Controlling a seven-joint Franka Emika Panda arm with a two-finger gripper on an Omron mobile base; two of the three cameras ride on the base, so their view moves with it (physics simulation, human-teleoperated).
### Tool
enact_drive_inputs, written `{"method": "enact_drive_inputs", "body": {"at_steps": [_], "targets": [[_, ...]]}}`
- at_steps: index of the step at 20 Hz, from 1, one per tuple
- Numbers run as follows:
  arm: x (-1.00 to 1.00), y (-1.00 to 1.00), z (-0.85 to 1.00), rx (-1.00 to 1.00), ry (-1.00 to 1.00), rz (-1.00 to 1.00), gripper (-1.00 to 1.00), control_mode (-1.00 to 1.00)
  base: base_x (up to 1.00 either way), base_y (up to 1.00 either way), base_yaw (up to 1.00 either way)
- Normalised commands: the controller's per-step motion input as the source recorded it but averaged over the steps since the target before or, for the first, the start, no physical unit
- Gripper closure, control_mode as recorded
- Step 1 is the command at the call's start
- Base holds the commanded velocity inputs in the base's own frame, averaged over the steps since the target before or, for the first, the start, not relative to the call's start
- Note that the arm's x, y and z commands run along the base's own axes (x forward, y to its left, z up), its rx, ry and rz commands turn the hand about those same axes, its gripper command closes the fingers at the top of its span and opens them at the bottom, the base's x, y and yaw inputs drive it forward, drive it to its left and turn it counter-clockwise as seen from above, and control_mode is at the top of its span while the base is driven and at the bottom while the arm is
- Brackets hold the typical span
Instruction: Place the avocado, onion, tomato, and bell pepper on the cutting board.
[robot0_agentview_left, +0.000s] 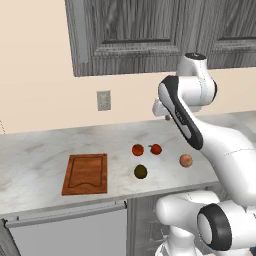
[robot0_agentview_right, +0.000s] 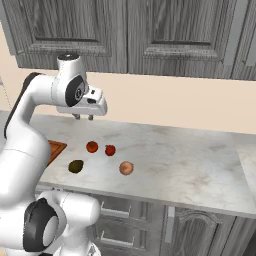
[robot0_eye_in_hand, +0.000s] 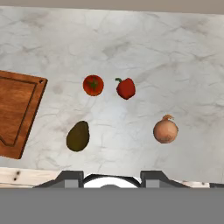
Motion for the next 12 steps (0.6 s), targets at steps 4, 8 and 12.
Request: {"method": "enact_drive_inputs", "body": {"at_steps": [4, 8, 12], "targets": [[-0.12, 0.01, 0.0, 0.0, 0.0, 0.0, -1.0, -1.0, 0.0, 0.0, 0.0], [-0.59, 0.52, -0.01, 0.0, -0.06, 0.02, -1.0, -1.0, 0.0, 0.0, 0.0], [-0.54, 0.62, -0.01, 0.0, -0.05, 0.02, -1.0, -1.0, 0.0, 0.0, 0.0]]}}
